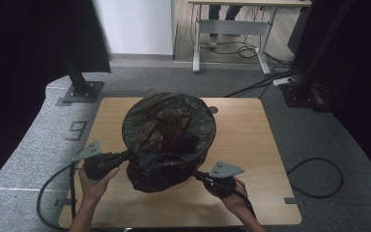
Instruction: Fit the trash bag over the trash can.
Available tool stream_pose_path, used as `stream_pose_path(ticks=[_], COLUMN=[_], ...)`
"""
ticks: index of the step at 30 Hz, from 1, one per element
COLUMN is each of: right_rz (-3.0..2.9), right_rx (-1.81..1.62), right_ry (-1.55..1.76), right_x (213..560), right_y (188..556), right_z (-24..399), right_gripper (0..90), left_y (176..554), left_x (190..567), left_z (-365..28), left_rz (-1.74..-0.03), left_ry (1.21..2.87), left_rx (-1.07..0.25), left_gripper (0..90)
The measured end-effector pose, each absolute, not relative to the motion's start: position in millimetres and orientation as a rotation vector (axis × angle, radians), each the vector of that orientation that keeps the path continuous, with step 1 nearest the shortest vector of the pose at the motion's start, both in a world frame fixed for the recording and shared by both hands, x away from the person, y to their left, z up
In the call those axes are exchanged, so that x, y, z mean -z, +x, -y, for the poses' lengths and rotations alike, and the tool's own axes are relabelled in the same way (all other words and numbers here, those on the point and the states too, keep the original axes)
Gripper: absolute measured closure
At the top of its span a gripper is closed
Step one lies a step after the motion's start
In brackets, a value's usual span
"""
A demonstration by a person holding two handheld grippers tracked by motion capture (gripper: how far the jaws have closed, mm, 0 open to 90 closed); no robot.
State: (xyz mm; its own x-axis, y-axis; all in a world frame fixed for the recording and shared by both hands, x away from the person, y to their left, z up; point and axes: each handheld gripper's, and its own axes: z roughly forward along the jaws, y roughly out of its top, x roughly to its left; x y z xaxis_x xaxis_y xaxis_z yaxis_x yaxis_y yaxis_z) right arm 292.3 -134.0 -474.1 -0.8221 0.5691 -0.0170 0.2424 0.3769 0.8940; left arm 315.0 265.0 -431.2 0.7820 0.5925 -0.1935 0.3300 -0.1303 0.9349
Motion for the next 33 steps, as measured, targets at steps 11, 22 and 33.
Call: stream_pose_path(ticks=[11,22,33], right_rz=[-2.177,-1.958,-2.014], right_rx=[-1.589,-1.575,-1.562], right_ry=[0.804,0.764,0.726], right_x=[470,411,437], right_y=[289,271,270], right_z=[155,132,135], right_gripper=[60.6,65.3,89.4], left_y=[314,309,309], left_x=[429,428,431], left_z=[-268,-270,-271], left_rz=[-0.722,-0.717,-0.712], left_ry=[1.726,1.702,1.700], left_rx=[-0.253,-0.253,-0.242], left_gripper=[90.0,90.0,90.0])
